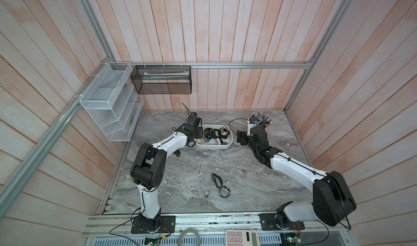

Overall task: Put the watch into the storage box
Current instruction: Place the watch in the storage box.

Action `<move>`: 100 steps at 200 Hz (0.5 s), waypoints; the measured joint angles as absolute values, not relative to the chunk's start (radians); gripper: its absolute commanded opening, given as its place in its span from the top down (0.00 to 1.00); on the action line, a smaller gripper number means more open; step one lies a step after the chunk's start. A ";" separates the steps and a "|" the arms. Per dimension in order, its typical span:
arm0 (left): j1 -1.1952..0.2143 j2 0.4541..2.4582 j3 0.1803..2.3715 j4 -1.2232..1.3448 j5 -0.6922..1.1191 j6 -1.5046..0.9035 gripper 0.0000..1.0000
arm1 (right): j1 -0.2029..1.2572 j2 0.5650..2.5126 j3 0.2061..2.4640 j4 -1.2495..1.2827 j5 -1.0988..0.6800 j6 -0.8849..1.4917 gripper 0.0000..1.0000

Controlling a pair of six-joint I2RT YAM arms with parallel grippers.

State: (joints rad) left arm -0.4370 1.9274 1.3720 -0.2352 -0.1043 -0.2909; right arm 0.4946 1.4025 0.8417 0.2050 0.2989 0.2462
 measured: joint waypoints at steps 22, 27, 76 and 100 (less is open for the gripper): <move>-0.437 1.938 1.372 -0.237 -0.093 -0.291 0.93 | 0.495 1.404 0.842 0.205 0.299 0.246 0.14; -0.437 1.938 1.372 -0.237 -0.088 -0.291 0.90 | 0.495 1.405 0.845 0.203 0.299 0.246 0.14; -0.437 1.923 1.370 -0.229 -0.056 -0.305 0.31 | 0.495 1.412 0.863 0.201 0.298 0.242 0.14; -0.437 1.861 1.338 -0.209 -0.036 -0.302 0.11 | 0.495 1.412 0.863 0.200 0.291 0.242 0.14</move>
